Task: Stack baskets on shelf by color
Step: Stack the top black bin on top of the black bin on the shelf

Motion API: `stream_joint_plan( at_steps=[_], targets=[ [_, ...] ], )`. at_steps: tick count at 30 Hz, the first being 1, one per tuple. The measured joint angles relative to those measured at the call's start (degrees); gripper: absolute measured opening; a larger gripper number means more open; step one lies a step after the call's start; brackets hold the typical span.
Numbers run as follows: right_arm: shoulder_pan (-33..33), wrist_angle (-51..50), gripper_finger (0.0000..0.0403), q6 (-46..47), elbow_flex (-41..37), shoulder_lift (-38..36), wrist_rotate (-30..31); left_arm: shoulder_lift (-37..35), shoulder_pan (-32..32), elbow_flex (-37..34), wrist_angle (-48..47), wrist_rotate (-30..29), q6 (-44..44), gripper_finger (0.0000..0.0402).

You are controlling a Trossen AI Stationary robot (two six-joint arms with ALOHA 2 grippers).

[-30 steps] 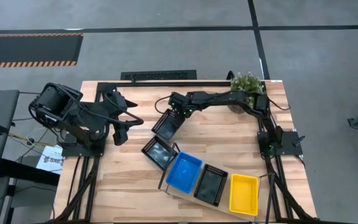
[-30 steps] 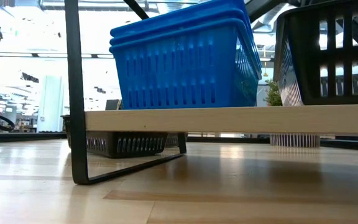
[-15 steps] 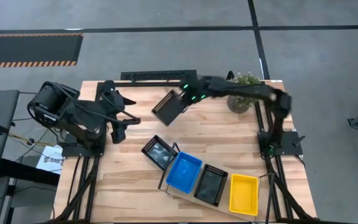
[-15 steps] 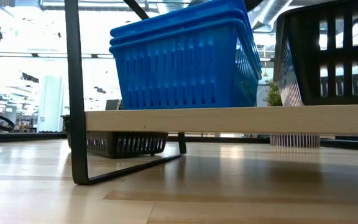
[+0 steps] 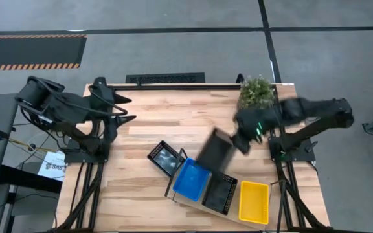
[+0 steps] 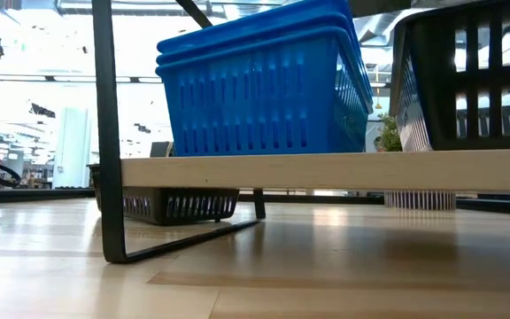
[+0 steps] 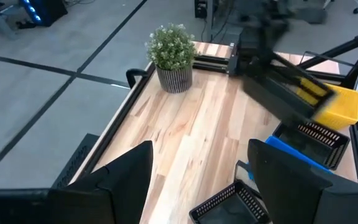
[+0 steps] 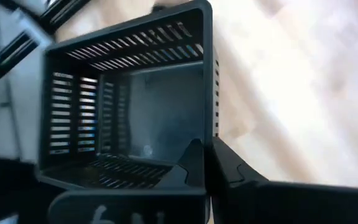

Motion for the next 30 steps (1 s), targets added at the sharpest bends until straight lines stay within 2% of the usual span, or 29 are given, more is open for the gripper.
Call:
stream_joint_plan(
  at_steps=[5,8,10,19,26,30],
  targets=[
    [15.87,13.30,0.0008,12.14,-13.38,-4.68,7.85,-0.01,0.00,0.00,0.02,0.09,1.40,0.0253],
    [20.51,20.49,0.0011,14.55,-18.84,-4.77,9.02,-0.03,0.00,0.00,0.00,0.07,2.84,0.0253],
    [22.32,20.74,0.0011,15.41,-20.77,-4.18,9.03,-0.01,0.00,0.00,0.00,0.08,3.57,0.0253],
    [23.64,21.76,0.0014,14.68,-26.70,-3.56,7.61,0.01,0.00,0.00,0.00,0.07,3.43,0.0253],
    [23.67,29.40,0.0012,13.14,-31.30,-3.59,3.42,0.01,0.00,0.00,0.01,0.07,2.75,0.0253],
    [23.61,30.55,0.0017,13.91,-33.47,-3.57,3.25,0.01,0.00,0.00,0.00,0.04,2.59,0.0253]
  ],
)
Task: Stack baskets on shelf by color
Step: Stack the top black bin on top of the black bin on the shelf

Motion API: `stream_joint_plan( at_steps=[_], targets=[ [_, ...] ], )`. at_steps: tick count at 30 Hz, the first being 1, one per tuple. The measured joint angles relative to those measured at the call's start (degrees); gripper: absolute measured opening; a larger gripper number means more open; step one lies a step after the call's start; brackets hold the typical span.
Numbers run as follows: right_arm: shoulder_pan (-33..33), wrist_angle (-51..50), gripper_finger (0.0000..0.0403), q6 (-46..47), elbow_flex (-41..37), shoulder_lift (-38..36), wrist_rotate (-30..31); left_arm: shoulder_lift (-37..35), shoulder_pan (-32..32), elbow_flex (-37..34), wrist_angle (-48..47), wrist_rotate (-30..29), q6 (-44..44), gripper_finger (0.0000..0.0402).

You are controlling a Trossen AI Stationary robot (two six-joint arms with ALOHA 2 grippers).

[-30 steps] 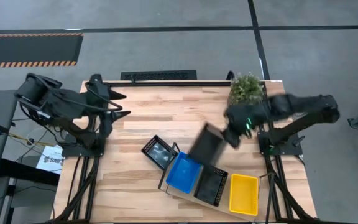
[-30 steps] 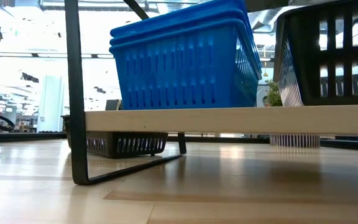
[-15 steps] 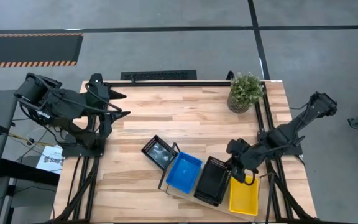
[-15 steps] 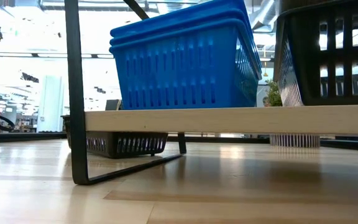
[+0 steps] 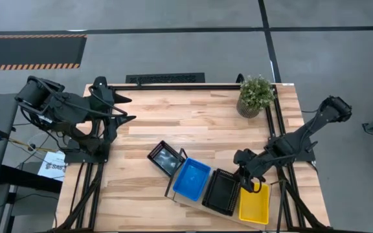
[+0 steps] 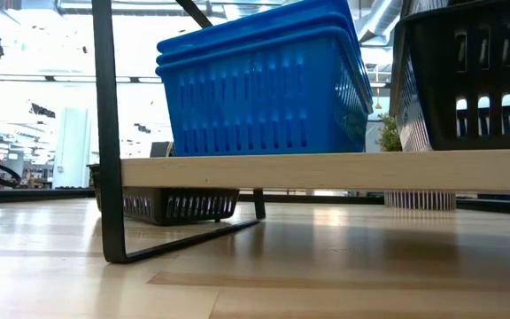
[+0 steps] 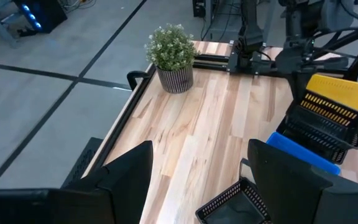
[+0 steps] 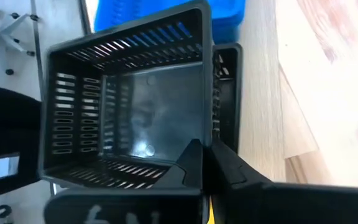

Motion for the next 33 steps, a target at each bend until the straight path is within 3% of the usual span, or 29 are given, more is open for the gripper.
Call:
stream_joint_plan(
  at_steps=[9,33],
  targets=[
    [-1.25,4.92,0.0016,-0.75,-1.42,0.02,-0.15,0.00,0.00,0.00,0.00,-0.02,-0.03,0.0253],
    [-1.55,4.42,0.0025,-0.61,-1.49,3.02,-0.15,0.02,0.02,0.00,0.00,-0.02,0.65,0.0253]
  ],
)
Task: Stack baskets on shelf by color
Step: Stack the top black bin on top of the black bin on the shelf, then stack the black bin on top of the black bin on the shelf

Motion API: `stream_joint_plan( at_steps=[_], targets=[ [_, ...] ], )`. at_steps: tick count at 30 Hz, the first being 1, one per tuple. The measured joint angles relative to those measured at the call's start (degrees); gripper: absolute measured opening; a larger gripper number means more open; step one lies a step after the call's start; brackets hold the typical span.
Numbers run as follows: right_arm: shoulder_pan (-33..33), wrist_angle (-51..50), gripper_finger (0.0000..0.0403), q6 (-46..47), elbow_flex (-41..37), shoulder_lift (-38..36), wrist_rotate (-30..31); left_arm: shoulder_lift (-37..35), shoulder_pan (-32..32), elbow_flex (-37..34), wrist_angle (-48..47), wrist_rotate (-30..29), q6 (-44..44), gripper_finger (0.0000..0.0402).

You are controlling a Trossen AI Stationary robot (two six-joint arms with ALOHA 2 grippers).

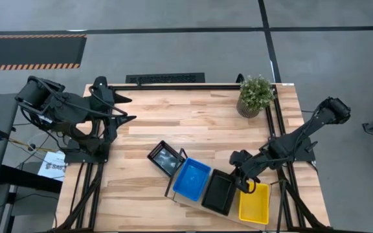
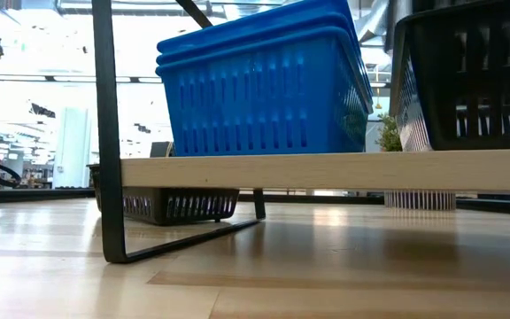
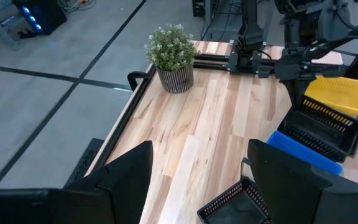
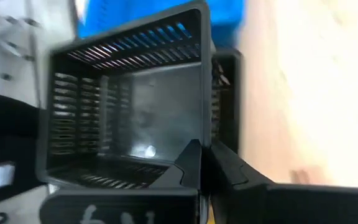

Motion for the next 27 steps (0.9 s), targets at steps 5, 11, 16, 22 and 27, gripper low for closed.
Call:
stream_joint_plan(
  at_steps=[5,11,16,22,27],
  targets=[
    [0.00,-0.07,0.0037,-0.14,0.07,0.17,-0.02,-0.02,0.02,0.00,0.00,-0.02,0.78,0.0253],
    [0.00,-0.74,0.0055,0.18,0.06,1.19,-2.12,-0.02,0.02,0.00,0.00,0.00,0.77,0.0253],
    [-0.41,-0.73,0.0083,0.27,0.11,2.97,-5.56,-0.02,0.02,0.00,0.02,0.13,0.76,0.0253],
    [-2.29,-1.47,0.0137,0.18,0.47,2.02,-6.21,0.00,0.02,0.00,0.00,1.03,0.66,0.0253],
    [-6.06,-2.25,0.0185,-1.22,2.90,-1.72,-6.21,-0.01,0.02,-0.18,0.07,2.49,-1.76,0.0253]
  ],
)
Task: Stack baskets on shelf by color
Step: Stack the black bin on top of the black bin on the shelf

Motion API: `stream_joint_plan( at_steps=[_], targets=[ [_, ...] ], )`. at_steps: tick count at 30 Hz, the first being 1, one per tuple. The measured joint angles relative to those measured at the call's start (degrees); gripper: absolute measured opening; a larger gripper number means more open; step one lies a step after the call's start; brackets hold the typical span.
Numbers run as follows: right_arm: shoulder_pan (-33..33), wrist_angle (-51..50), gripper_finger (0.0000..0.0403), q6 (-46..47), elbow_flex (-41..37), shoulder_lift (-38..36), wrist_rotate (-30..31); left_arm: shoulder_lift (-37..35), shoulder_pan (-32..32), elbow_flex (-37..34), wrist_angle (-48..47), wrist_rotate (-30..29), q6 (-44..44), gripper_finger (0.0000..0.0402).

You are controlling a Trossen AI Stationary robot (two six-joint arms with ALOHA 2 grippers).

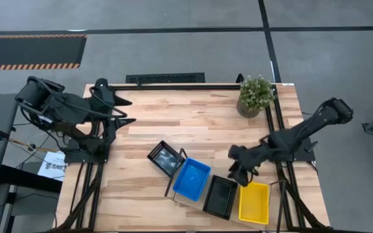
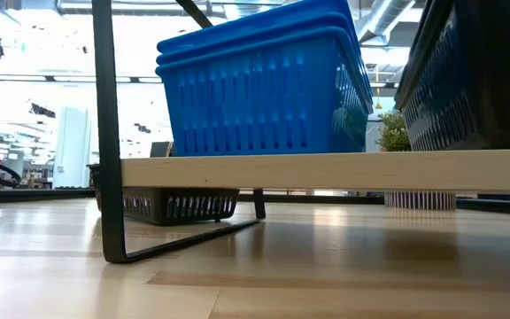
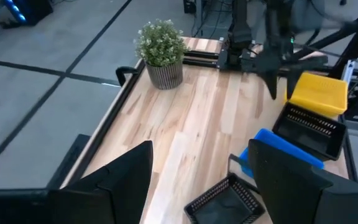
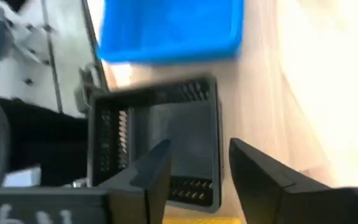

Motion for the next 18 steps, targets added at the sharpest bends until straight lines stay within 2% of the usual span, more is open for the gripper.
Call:
stream_joint_plan(
  at_steps=[3,6,12,15,18],
  targets=[
    [-3.77,0.73,0.0198,-3.17,2.99,-1.96,0.04,-0.50,0.00,-2.86,0.00,0.18,-2.41,0.0253],
    [-8.33,0.70,0.0200,-7.80,6.85,-2.69,0.10,-1.81,0.00,-9.12,0.05,0.24,-7.81,0.0253],
    [-15.20,0.70,0.0187,-17.83,12.46,-1.66,0.24,-5.04,0.00,-30.02,0.24,1.35,-26.71,0.0253],
    [-16.54,0.54,0.0182,-21.31,12.96,-1.20,0.25,-7.41,-0.06,-42.56,2.91,6.55,-34.02,0.0253],
    [-17.36,-0.71,0.0180,-22.67,12.88,-1.08,0.22,-10.31,-0.62,-54.91,11.26,14.06,-36.92,0.0253]
  ],
)
